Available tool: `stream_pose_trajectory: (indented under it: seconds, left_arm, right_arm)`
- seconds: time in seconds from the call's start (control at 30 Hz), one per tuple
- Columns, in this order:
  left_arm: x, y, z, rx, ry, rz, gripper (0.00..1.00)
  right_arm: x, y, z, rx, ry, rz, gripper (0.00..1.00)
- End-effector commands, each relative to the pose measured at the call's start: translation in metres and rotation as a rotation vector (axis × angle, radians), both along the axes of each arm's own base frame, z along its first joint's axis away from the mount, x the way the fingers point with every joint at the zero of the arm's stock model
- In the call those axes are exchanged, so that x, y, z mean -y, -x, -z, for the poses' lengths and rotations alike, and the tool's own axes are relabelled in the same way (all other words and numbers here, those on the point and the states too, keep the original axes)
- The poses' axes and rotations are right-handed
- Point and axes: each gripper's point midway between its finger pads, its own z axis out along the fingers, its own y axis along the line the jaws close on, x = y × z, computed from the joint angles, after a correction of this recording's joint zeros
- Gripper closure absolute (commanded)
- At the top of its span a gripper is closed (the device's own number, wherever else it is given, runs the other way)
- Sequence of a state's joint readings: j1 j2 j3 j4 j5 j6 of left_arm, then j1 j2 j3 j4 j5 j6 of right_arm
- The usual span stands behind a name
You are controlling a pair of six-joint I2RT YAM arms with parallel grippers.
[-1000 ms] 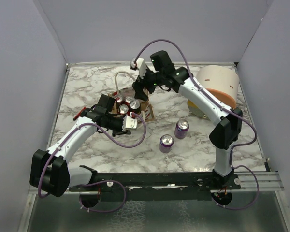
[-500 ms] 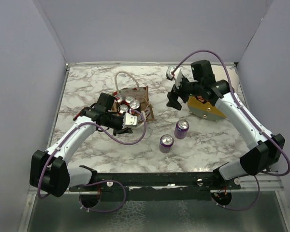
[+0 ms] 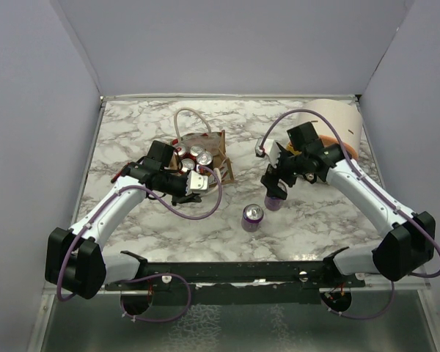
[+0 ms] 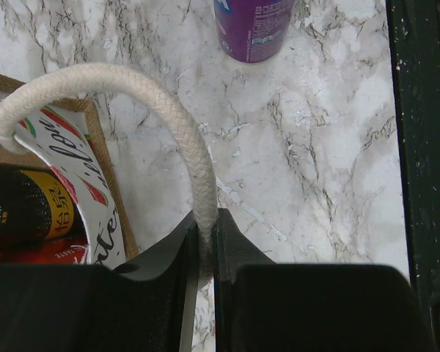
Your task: Place the beverage into the canvas bag
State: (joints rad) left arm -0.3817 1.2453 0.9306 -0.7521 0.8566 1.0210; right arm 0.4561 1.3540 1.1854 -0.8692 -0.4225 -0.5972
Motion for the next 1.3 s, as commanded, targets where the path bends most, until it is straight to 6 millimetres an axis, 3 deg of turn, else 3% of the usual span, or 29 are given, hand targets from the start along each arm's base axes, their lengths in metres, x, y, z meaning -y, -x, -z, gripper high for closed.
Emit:
stream_pose_trajectory:
  seconds: [0.0, 0.33, 0.5, 0.77, 1.0, 1.27]
  left_arm:
    - [0.007, 0.013, -0.011, -0.045, 0.052, 0.029, 0.87]
    - [0.006, 0.011, -0.01, -0.043, 0.045, 0.025, 0.87]
    - [0.006, 0.011, -0.01, -0.045, 0.046, 0.025, 0.87]
    - [0.006, 0.012, -0.01, -0.048, 0.044, 0.027, 0.87]
    - [0.006, 0.012, -0.01, -0.044, 0.042, 0.024, 0.87]
    - [0.005, 0.015, -0.009, -0.057, 0.039, 0.031, 0.87]
  right_arm:
    - [0.013, -0.009, 0.017, 0.01, 0.068, 0.046, 0.0]
    - [0.023, -0.003, 0.051, -0.047, 0.127, 0.057, 0.0]
    - [0.021, -0.005, 0.058, -0.062, 0.107, 0.067, 0.04]
    - [0.021, -0.009, 0.072, -0.085, 0.086, 0.085, 0.15]
    - [0.019, -0.017, 0.075, -0.078, 0.061, 0.104, 0.31]
    - [0.017, -0.018, 0.064, -0.056, 0.045, 0.094, 0.46]
